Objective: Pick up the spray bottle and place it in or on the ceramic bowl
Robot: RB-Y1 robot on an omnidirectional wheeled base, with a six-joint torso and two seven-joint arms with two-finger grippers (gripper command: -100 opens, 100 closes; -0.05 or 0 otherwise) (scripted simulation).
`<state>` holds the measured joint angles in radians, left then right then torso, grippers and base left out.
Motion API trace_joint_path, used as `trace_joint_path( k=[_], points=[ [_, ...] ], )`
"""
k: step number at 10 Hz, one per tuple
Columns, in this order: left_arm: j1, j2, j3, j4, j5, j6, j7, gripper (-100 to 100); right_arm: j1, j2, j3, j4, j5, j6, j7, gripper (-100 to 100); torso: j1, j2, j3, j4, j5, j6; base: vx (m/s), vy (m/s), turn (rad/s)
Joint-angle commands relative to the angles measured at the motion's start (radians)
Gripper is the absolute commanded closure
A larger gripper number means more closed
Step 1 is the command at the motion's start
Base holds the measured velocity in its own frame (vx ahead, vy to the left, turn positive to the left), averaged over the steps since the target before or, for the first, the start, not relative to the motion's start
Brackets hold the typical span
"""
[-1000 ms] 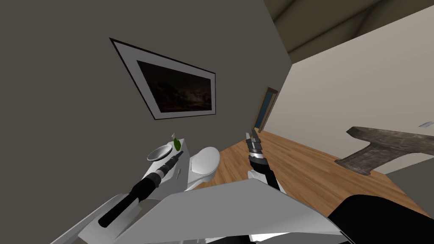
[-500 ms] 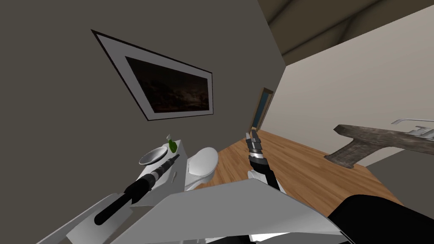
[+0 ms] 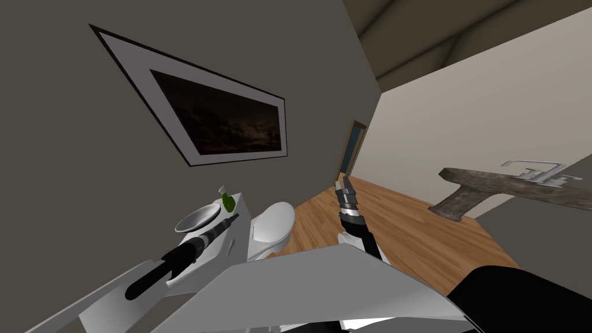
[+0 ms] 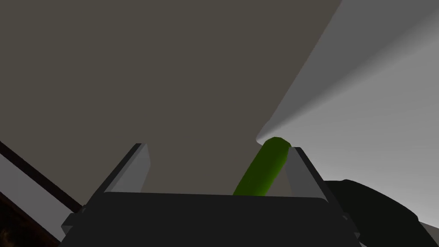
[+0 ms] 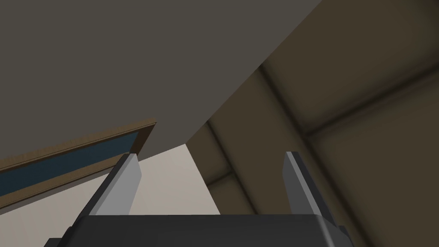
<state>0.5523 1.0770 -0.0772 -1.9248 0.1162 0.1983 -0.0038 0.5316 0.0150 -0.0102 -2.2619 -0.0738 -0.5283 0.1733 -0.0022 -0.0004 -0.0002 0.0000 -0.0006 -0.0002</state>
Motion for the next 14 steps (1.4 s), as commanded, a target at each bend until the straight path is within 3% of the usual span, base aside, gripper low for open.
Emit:
trace_joint_path(
  k=[1,2,3,5,6,9,10,14],
  points=[
    [0.0,0.031,0.002,0.01,0.005,0.017,0.002,-100,0.0,0.0,0.0,0.0,0.0,0.0,0.0,0,0.0,0.0,0.0,0.0,0.0,0.0,0.012,-0.033,-0.043],
    [0.0,0.066,0.003,0.029,0.008,0.043,0.002,-100,0.0,0.0,0.0,0.0,0.0,0.0,0.0,0,0.0,0.0,0.0,0.0,0.0,-0.001,0.015,-0.046,-0.084],
    [0.0,0.074,0.003,0.029,0.008,0.043,0.002,-100,0.0,0.0,0.0,0.0,0.0,0.0,0.0,0,0.0,0.0,0.0,0.0,0.0,0.0,0.013,-0.035,-0.05],
    [-0.001,0.142,0.006,0.063,0.013,0.089,0.003,-100,0.0,0.0,0.0,0.0,0.0,0.0,0.0,0,0.0,0.0,0.0,0.0,0.0,0.0,0.028,-0.047,-0.11],
    [-0.001,0.155,0.006,0.063,0.013,0.089,0.003,-100,0.0,0.0,0.0,0.0,0.0,0.0,0.0,0,-0.001,-0.001,0.0,0.0,0.0,0.0,0.027,-0.038,-0.04],
    [-0.003,0.254,0.012,0.108,0.017,0.146,0.008,-100,0.0,0.0,0.0,0.0,0.0,0.0,0.0,0,0.0,-0.001,-0.001,0.0,0.0,0.0,0.031,-0.041,-0.093],
    [-0.003,0.264,0.012,0.108,0.017,0.146,0.008,-100,0.0,0.0,0.0,0.0,0.0,0.0,0.0,0,-0.001,-0.001,-0.001,0.0,0.0,0.0,0.033,-0.028,-0.02],
    [-0.005,0.37,0.021,0.156,0.018,0.197,0.019,-100,0.0,0.0,0.0,0.0,0.0,0.0,0.0,0,0.001,-0.001,-0.001,0.0,0.0,-0.001,0.037,-0.011,-0.046]
  ],
)
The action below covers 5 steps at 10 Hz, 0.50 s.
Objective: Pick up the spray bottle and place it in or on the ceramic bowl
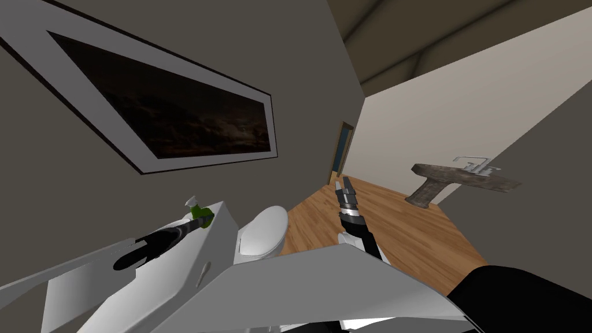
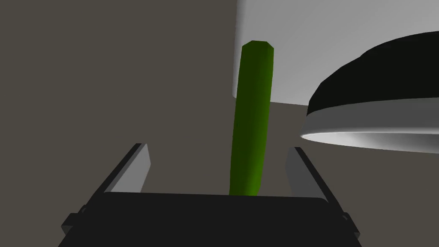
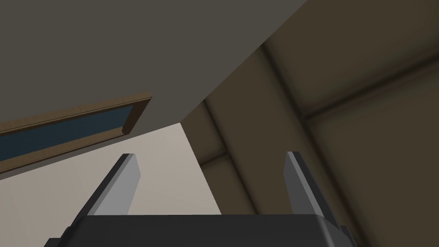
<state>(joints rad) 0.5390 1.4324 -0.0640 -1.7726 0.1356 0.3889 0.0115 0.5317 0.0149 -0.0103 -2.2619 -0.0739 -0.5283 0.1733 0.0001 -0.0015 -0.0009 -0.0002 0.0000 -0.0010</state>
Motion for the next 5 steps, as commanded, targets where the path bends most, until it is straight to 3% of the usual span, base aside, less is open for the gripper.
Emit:
trace_joint_path(
  k=[1,3,4,5],
  points=[
    [0.008,0.033,0.009,0.013,-0.002,0.015,0.006,-100,0.0,0.0,0.0,0.0,0.0,0.0,0.0,0,0.0,0.0,0.0,0.0,0.0,0.0,0.034,0.015,-0.019],
    [0.007,0.067,0.014,0.033,-0.004,0.03,0.014,-100,0.0,0.0,0.0,0.0,0.0,0.0,0.0,0,0.001,0.0,0.0,0.0,0.0,0.0,0.038,0.021,-0.011],
    [-0.004,0.055,0.002,0.033,0.0,0.021,0.008,-100,0.0,0.0,0.0,0.0,0.0,0.0,0.0,0,0.002,0.0,0.0,0.0,0.0,0.0,0.019,0.014,-0.004],
    [-0.005,0.057,0.003,0.035,0.0,0.023,0.009,0,0.0,0.0,0.0,0.0,0.0,0.0,0.0,0,0.001,0.001,0.001,0.0,0.001,0.0,0.0,0.0,0.0]
  ],
)
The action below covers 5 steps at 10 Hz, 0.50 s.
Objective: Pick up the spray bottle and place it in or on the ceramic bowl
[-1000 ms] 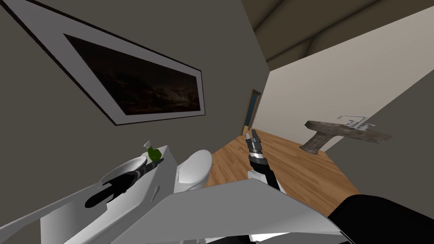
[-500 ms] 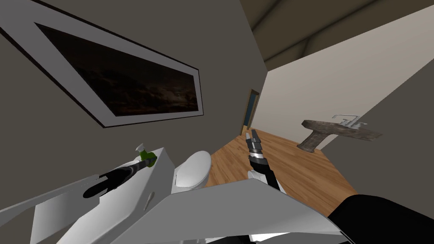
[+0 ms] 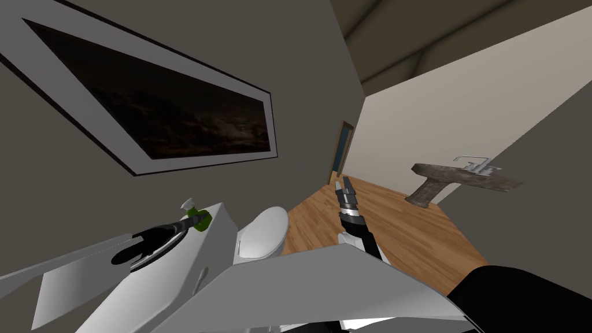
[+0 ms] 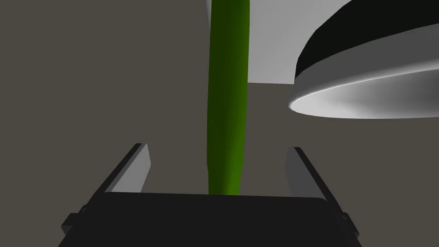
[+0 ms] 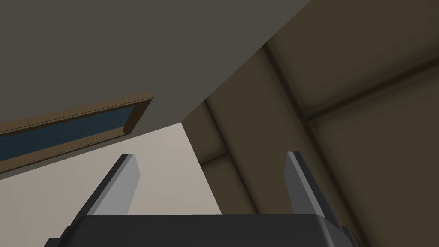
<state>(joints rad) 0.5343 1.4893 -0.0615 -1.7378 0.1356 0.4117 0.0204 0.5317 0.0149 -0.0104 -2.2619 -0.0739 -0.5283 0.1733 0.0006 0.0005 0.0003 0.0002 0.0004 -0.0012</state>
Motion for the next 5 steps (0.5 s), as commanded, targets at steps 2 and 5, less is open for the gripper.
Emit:
trace_joint_path(
  k=[2,5],
  points=[
    [-0.011,-0.039,-0.011,0.039,-0.018,-0.016,-0.013,-100,0.0,0.0,0.0,0.0,0.0,0.0,0.0,0,0.0,-0.002,-0.001,0.0,0.0,0.0,0.059,0.014,-0.082],
    [-0.003,-0.027,-0.004,0.029,-0.012,-0.013,-0.009,100,0.0,0.0,0.0,0.0,0.0,0.0,0.0,0,0.0,0.0,0.0,0.0,0.0,0.0,0.01,0.005,0.0]
  ],
)
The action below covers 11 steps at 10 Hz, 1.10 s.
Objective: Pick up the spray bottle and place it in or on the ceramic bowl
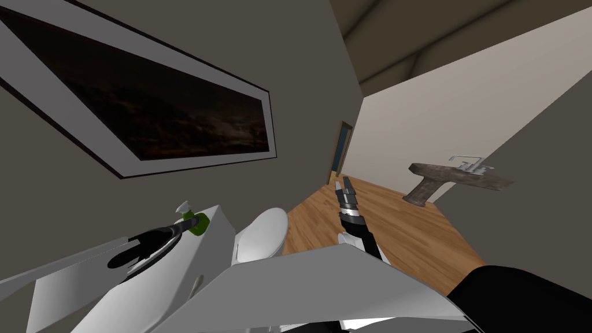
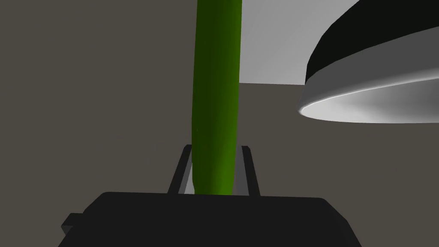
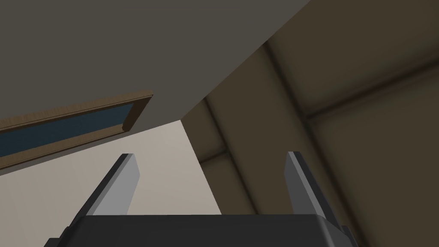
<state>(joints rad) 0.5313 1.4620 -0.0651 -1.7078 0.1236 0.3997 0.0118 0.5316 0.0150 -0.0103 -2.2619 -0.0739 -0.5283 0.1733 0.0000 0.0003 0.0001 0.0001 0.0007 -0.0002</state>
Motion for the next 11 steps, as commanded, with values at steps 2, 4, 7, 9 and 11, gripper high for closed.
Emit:
trace_joint_path(
  k=[2,4,7,9,11],
  points=[
    [0.0,0.0,0.0,0.0,0.0,0.0,0.0,100,0.0,0.0,0.0,0.0,0.0,0.0,0.0,0,0.0,0.0,0.0,0.0,0.0,0.0,0.0,0.0,0.0],
    [0.0,0.0,0.0,0.0,0.0,-0.001,0.0,0,0.0,0.0,0.0,0.0,0.0,0.0,0.0,0,0.0,0.0,0.0,0.0,0.0,-0.001,0.0,0.0,0.0],
    [0.007,0.017,0.007,-0.028,0.005,0.012,0.006,0,0.0,0.0,0.0,0.0,0.0,0.0,0.0,0,0.0,0.004,0.002,0.001,0.0,-0.001,-0.032,-0.004,0.047],
    [-0.011,0.034,-0.009,-0.001,0.001,0.005,0.002,100,0.0,0.0,0.0,0.0,0.0,0.0,0.0,0,-0.002,0.005,0.003,0.001,-0.001,-0.001,-0.122,-0.068,0.007],
    [-0.03,0.053,-0.026,0.025,-0.004,-0.002,-0.003,100,0.0,0.0,0.0,0.0,0.0,0.0,0.0,0,-0.007,0.014,0.007,0.001,0.0,-0.003,-0.191,-0.102,0.019]
  ],
)
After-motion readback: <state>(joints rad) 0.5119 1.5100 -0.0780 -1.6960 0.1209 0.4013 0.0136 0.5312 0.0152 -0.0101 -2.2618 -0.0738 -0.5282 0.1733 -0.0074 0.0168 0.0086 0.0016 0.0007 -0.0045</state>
